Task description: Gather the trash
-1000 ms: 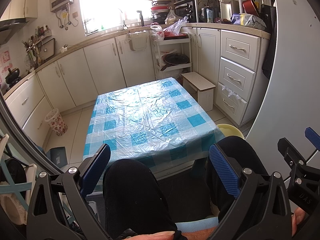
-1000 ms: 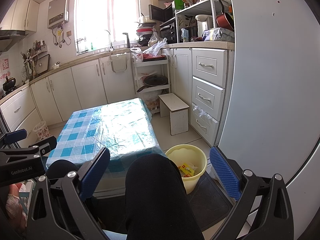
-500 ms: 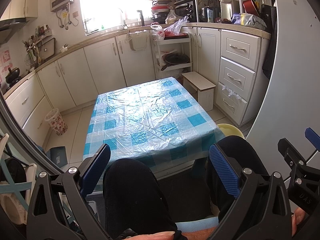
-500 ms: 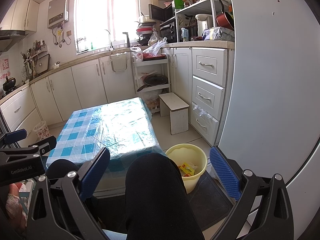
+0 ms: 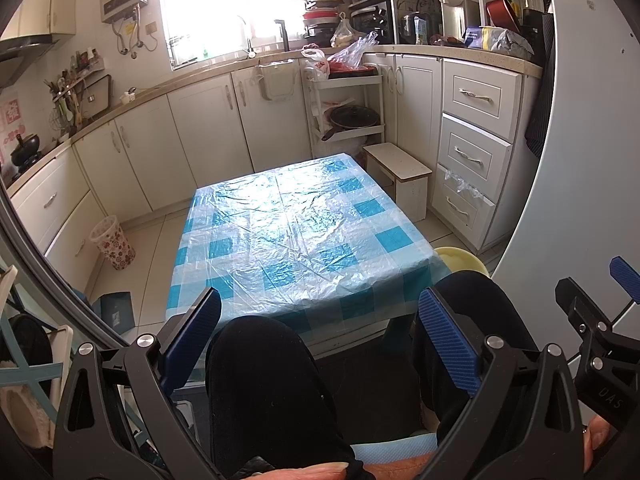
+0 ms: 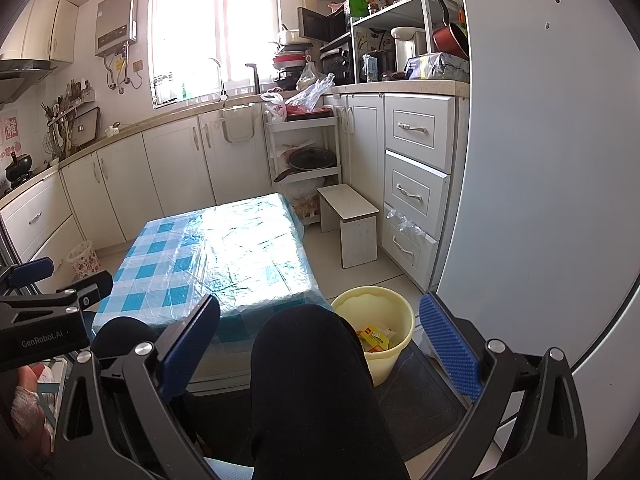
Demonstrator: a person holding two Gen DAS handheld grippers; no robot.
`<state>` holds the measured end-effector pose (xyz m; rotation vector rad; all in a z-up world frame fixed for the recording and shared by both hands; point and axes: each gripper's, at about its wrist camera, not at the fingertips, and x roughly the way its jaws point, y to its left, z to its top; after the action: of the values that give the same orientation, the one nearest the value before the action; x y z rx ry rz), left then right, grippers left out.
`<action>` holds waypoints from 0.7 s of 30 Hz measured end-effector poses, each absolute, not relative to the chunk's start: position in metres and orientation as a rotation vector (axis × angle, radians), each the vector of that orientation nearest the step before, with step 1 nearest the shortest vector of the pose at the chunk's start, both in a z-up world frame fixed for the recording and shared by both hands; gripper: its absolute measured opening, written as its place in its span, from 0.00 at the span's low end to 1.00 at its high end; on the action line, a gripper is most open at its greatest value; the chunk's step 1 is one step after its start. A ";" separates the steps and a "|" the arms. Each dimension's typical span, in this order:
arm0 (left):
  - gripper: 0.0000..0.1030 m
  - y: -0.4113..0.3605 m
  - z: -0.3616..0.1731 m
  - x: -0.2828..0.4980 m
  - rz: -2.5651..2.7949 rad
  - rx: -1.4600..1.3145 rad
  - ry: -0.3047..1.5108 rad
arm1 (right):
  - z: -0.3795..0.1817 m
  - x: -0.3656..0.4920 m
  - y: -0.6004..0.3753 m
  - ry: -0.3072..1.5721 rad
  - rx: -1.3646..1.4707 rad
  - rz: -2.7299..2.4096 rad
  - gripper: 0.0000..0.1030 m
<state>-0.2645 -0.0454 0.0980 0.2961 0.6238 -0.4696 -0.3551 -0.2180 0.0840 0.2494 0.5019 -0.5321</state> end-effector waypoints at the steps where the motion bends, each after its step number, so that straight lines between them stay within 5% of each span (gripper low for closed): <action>1: 0.93 -0.045 0.098 -0.265 -0.470 0.296 0.624 | 0.084 -0.355 -0.218 0.502 0.249 -0.532 0.93; 21: 0.93 -0.043 0.092 -0.264 -0.464 0.287 0.635 | 0.081 -0.355 -0.217 0.507 0.250 -0.529 0.93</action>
<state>-0.2645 -0.0427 0.0919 0.2866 0.6350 -0.4640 -0.3551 -0.2166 0.0810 0.2500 0.5069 -0.5291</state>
